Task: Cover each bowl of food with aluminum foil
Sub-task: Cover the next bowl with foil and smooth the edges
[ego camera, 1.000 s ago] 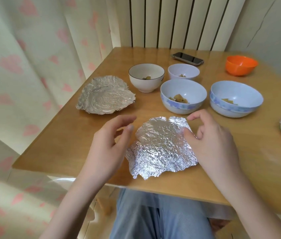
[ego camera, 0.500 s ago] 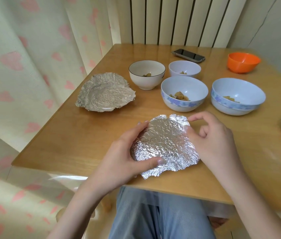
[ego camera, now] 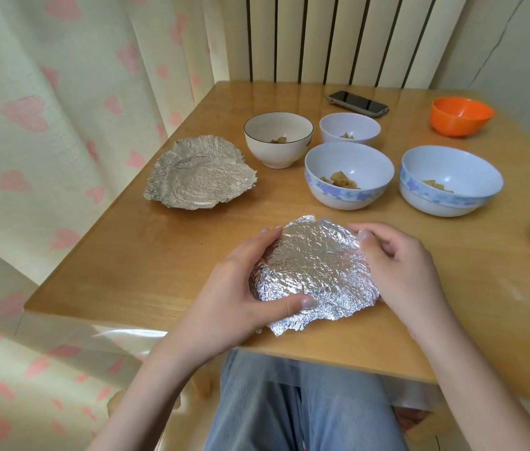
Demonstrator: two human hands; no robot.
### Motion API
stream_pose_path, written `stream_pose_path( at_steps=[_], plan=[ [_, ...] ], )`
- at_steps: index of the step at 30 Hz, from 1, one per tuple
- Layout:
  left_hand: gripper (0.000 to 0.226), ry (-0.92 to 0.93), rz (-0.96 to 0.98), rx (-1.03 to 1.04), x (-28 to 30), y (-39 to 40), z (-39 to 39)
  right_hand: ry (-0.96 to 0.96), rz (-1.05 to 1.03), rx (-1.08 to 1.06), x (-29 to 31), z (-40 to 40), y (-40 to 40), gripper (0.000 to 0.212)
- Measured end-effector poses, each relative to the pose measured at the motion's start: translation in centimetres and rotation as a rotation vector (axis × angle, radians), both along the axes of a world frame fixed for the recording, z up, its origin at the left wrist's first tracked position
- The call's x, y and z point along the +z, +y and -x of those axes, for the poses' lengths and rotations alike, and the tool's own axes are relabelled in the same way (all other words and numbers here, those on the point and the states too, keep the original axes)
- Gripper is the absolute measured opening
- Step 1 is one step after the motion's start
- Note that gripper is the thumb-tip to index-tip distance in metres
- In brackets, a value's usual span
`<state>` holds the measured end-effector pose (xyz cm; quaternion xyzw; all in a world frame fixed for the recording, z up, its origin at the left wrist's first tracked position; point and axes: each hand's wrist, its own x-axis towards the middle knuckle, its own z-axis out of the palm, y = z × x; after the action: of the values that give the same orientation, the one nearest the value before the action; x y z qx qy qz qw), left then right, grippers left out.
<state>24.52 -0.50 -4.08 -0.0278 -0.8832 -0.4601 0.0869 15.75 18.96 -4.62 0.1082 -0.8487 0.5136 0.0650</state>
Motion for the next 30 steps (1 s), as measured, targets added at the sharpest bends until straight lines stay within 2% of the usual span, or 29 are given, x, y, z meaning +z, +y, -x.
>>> stream_pose_path(
  at_steps=[4,9,14,16,18,20,24,30],
  plan=[
    [0.101,-0.008,0.002,0.001,-0.1,0.0,0.0,-0.134,0.050,-0.001,0.2,-0.1,-0.2,0.026],
    [0.102,-0.016,-0.005,0.008,-0.2,0.0,0.0,-0.443,0.281,-0.011,1.2,0.0,-0.2,0.028],
    [0.102,-0.011,-0.025,0.006,-0.2,0.0,0.0,-0.520,0.346,0.037,1.7,0.6,0.1,0.033],
    [0.102,-0.008,-0.017,0.004,-0.2,0.0,0.0,-0.337,0.180,-0.034,1.1,0.8,0.3,0.032],
    [0.102,0.002,0.008,-0.001,0.0,0.0,0.0,0.064,-0.064,-0.127,1.1,0.7,0.5,0.028],
    [0.103,0.007,0.025,-0.007,0.2,-0.1,0.0,0.293,-0.146,-0.044,2.0,0.3,0.3,0.025],
    [0.101,-0.001,0.040,-0.029,0.6,-0.1,0.2,0.361,-0.329,0.248,2.8,0.7,-0.8,0.027],
    [0.104,0.009,0.079,0.010,1.4,0.5,0.2,0.267,-0.436,0.345,2.7,1.0,-1.4,0.031]
  ],
)
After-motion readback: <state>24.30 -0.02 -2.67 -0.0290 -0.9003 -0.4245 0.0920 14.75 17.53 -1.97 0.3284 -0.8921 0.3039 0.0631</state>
